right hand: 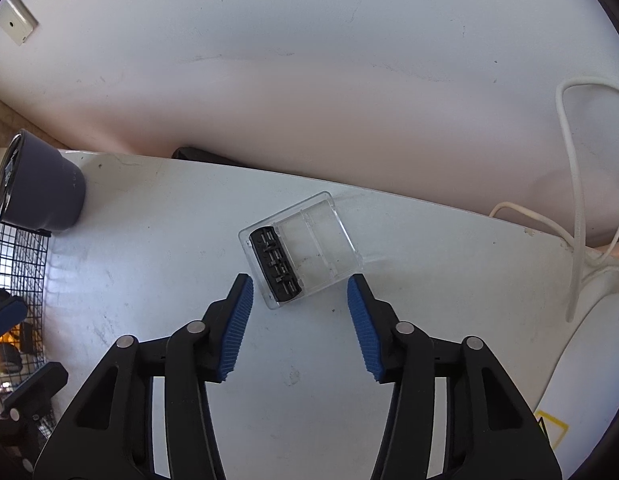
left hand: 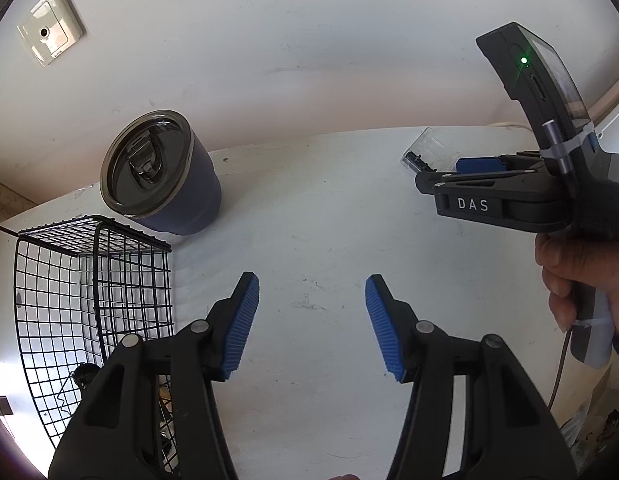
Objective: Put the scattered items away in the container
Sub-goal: 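Close the right tool on the clear box of black parts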
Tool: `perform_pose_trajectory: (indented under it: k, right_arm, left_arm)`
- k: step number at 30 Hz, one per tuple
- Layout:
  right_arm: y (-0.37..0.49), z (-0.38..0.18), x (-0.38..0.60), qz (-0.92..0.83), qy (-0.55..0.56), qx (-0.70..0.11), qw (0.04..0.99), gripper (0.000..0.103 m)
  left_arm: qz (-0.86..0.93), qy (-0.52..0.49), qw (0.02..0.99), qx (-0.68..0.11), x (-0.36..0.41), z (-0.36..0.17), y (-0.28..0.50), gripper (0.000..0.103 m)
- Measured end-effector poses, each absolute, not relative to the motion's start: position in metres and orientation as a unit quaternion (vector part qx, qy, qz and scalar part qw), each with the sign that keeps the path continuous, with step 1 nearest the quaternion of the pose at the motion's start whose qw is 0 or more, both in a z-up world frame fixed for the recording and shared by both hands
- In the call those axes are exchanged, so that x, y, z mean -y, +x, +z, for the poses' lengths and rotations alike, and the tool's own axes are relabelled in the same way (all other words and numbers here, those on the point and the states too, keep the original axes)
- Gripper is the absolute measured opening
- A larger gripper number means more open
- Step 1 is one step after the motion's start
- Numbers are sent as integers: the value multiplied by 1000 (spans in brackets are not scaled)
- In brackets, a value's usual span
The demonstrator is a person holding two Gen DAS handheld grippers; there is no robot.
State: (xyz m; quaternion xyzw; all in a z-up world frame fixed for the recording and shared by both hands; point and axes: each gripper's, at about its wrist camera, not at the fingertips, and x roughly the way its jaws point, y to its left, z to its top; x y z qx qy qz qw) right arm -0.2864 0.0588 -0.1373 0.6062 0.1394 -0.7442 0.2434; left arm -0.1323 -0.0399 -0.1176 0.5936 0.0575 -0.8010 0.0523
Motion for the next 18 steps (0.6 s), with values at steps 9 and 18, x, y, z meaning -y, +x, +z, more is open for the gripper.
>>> perform_pose_trajectory:
  k: [9, 18]
  right_arm:
    - [-276, -136, -59, -741, 607, -147, 246, 25]
    - [-290, -133, -86, -738, 639, -59, 209, 58]
  left_arm:
    - [-804, 590, 52, -59, 37, -114, -128, 51]
    - [-806, 586, 56, -61, 42, -109, -122, 51]
